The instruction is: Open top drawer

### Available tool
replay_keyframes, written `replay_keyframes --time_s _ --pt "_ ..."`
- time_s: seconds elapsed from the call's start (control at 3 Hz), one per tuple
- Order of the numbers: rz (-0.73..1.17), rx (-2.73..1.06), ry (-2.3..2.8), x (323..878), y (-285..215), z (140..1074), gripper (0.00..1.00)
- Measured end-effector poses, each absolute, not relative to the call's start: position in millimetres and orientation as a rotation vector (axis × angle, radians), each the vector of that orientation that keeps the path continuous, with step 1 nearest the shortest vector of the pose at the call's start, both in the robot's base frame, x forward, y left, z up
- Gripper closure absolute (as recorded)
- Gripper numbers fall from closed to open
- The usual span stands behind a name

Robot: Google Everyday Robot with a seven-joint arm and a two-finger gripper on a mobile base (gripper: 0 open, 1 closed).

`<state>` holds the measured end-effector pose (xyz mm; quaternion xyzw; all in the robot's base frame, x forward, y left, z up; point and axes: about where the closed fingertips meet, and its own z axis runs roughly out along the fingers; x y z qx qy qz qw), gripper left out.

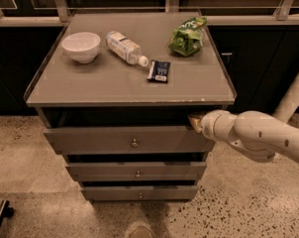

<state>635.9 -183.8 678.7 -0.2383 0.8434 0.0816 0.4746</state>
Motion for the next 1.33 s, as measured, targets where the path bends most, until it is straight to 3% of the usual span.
replay_keyframes --time_s 1.33 --pt "0.220 -0.592 2.127 623.4 -186.9 672.4 1.00"
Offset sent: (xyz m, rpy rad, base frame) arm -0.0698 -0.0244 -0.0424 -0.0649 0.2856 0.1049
